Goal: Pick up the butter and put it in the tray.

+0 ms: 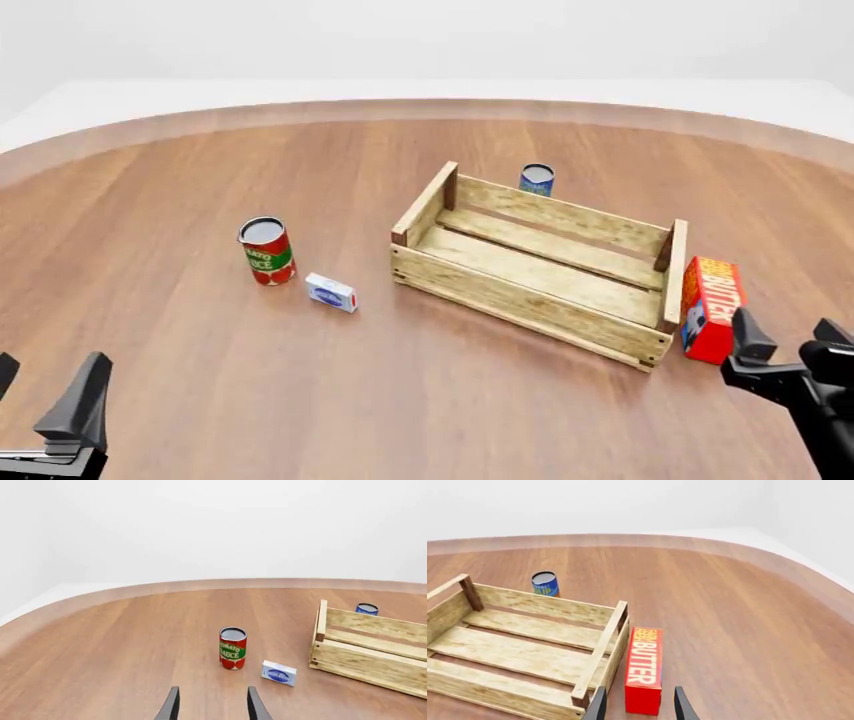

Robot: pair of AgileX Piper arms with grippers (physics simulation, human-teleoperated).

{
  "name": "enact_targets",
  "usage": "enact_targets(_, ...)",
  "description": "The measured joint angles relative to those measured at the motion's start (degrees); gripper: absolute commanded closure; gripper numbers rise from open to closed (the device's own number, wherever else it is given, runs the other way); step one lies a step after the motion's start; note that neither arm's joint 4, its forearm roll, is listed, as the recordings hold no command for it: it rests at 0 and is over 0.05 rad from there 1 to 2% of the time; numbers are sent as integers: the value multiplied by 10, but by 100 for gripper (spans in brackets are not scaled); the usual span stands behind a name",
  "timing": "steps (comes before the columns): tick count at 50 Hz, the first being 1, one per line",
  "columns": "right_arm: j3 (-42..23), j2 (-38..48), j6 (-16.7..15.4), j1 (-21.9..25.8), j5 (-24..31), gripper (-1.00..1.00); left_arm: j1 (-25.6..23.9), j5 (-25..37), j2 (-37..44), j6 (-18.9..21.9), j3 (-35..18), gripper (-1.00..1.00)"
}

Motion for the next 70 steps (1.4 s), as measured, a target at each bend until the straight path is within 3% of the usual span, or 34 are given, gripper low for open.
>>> enact_targets(70, -42, 238, 2, -7, -162, -100, 0, 0, 0, 0, 0, -100)
